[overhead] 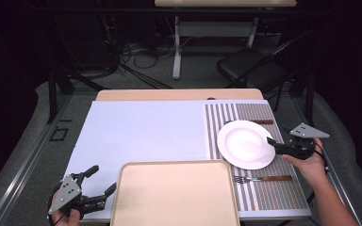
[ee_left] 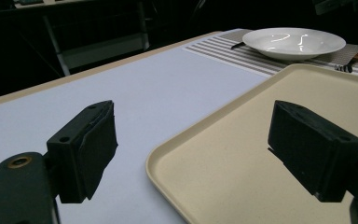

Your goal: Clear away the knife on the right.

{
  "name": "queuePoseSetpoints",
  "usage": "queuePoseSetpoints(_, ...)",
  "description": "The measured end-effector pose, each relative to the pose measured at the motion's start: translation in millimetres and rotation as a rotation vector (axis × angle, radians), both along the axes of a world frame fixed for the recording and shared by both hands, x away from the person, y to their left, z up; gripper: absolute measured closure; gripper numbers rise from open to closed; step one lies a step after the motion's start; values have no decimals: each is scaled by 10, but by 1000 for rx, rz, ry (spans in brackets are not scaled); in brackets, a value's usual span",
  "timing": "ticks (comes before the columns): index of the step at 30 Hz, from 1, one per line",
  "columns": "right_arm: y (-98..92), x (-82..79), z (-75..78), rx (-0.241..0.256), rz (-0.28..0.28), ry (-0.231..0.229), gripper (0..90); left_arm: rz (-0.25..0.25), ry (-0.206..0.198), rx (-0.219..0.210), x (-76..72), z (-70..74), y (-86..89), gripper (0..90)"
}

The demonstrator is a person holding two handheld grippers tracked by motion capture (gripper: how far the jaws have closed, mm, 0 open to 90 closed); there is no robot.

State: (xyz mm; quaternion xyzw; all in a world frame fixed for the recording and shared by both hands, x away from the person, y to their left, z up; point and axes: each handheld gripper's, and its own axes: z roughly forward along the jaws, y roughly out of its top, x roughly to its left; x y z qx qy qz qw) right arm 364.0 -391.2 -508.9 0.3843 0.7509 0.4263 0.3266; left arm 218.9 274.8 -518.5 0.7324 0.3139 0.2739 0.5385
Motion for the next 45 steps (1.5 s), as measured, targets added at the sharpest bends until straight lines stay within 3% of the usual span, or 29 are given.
queuePoseSetpoints(7,0,144,90,-10,-6,4,222,-2,1,-1,1,-1,3,156)
queuePoseSetpoints(18,60,457,140,-29,1,62,263,1,4,0,10,-6,3,156)
queuePoseSetpoints(32,192,778,274,-66,3,86,282,0,9,0,18,-13,3,156)
queuePoseSetpoints(40,204,919,237,-83,-21,117,288,0,11,3,21,-18,4,156)
queuePoseSetpoints(45,212,995,233,-94,-30,131,230,4,13,5,26,-23,3,156)
